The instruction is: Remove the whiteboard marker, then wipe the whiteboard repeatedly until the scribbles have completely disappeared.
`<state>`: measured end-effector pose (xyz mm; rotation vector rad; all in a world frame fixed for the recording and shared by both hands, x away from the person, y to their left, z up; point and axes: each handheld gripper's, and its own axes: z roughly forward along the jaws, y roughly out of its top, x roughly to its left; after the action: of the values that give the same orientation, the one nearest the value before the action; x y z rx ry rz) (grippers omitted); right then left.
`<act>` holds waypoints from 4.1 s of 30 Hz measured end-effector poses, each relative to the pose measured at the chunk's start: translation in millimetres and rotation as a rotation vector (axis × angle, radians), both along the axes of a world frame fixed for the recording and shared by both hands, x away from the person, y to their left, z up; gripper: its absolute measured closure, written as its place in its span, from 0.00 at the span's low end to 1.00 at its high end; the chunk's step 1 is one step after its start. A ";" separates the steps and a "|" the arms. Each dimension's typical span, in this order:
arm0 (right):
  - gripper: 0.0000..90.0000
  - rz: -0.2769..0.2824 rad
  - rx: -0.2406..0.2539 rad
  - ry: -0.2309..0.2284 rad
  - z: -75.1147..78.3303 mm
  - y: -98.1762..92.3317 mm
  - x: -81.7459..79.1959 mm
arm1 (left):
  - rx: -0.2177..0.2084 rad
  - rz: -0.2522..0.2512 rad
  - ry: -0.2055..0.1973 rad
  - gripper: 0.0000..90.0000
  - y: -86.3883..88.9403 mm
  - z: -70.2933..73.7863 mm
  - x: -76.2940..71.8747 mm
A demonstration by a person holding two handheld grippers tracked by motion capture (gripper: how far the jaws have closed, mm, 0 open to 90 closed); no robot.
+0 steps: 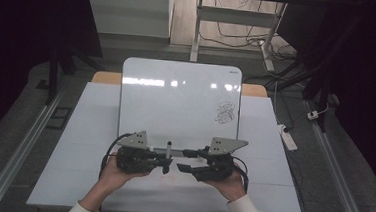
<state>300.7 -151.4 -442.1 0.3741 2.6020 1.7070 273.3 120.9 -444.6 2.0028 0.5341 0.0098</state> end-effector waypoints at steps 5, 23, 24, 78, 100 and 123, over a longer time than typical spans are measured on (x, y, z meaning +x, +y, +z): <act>0.56 0.121 -0.049 0.017 -11.4 8.5 -1.3 | -0.011 -0.080 0.012 0.90 -9.2 -1.8 -2.3; 0.81 0.289 -0.106 0.091 -19.8 24.8 -6.4 | -0.039 -0.217 0.046 0.90 -13.6 -4.0 -2.0; 0.81 0.293 -0.109 0.095 -19.8 25.1 -6.5 | -0.039 -0.219 0.046 0.90 -13.5 -3.9 -1.9; 0.86 -0.268 0.138 -0.122 11.1 -39.9 15.3 | 0.081 0.443 -0.010 0.28 94.7 -49.0 -57.0; 0.86 -0.686 0.135 -0.157 25.3 -88.7 132.0 | 0.126 0.504 0.008 0.28 114.0 -68.7 -60.4; 0.86 -0.572 0.046 -0.175 1.9 -61.4 141.6 | 0.123 0.523 0.016 0.28 118.4 -71.6 -55.5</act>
<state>442.3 -212.8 -440.3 0.8301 2.0596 1.5115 217.9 239.3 -516.2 1.9276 1.0748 0.3537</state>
